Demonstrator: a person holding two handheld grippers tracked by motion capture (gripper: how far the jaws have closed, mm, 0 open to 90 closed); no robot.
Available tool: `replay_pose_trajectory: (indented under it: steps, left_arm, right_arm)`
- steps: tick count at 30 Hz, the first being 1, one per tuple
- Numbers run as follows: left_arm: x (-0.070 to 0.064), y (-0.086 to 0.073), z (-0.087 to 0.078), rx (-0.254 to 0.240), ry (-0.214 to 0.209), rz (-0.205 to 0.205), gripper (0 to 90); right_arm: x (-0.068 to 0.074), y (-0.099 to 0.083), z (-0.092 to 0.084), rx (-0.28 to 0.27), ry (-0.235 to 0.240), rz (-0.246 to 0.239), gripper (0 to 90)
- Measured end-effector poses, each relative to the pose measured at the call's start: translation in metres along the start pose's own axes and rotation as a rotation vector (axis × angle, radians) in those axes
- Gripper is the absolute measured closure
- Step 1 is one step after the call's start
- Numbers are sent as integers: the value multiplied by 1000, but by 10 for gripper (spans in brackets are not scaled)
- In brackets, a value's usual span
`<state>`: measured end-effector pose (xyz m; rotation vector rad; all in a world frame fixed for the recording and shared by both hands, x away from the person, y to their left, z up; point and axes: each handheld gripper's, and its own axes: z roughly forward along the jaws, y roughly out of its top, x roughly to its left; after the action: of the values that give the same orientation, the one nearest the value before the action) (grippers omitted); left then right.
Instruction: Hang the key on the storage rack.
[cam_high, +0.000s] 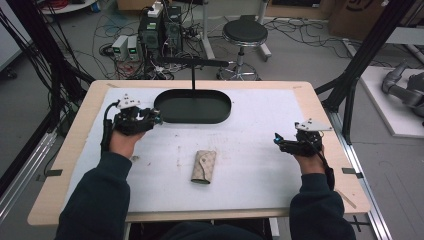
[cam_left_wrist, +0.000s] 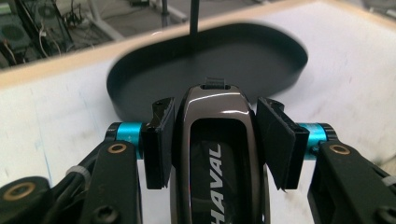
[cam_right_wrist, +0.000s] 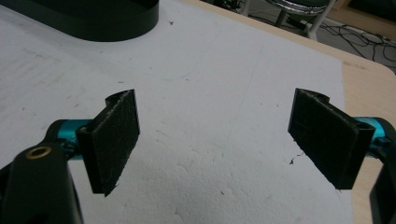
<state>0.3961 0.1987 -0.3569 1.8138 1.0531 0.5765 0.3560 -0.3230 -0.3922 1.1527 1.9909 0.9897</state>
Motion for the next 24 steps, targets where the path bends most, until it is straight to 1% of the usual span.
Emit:
replay_pose_trajectory:
  steps: [1, 2, 3, 5, 9, 10, 14, 16, 18, 20, 22, 24]
  left_arm:
    - [0, 0, 0, 0, 0, 0, 490]
    - [1, 8, -1, -15, -4, 0, 490]
    - [2, 15, -1, -19, -2, 5, 489]
    - [4, 31, 0, -29, -1, 28, 489]
    - [7, 62, 5, -65, -4, 35, 489]
    - [8, 69, 7, -74, -5, 41, 489]
    - [13, 92, 13, -90, 13, 46, 489]
    - [17, 100, 17, -103, 16, 33, 489]
    - [22, 105, 21, -101, 25, 26, 489]
    - [28, 109, 26, -98, 29, 11, 489]
    - [32, 111, 30, -93, 37, 4, 489]
    - [37, 116, 33, -100, 41, -1, 489]
  right_arm:
    - [0, 0, 0, 0, 0, 0, 168]
    - [0, 0, 0, -4, -1, -2, 169]
    - [0, 1, 0, -8, -1, -4, 169]
    - [0, 1, -1, -14, 0, -3, 169]
    - [-1, 2, -3, -20, 1, 0, 168]
    - [-2, 3, -4, -30, 2, 1, 168]
    - [-3, 3, -6, -38, 0, 10, 168]
    - [-3, 3, -7, -37, 0, 11, 168]
    - [-4, 2, -7, -38, 3, 9, 169]
    - [-4, 2, -8, -40, 2, 9, 168]
    - [-4, 2, -8, -40, 3, 14, 168]
    - [-4, 2, -9, -40, 3, 18, 169]
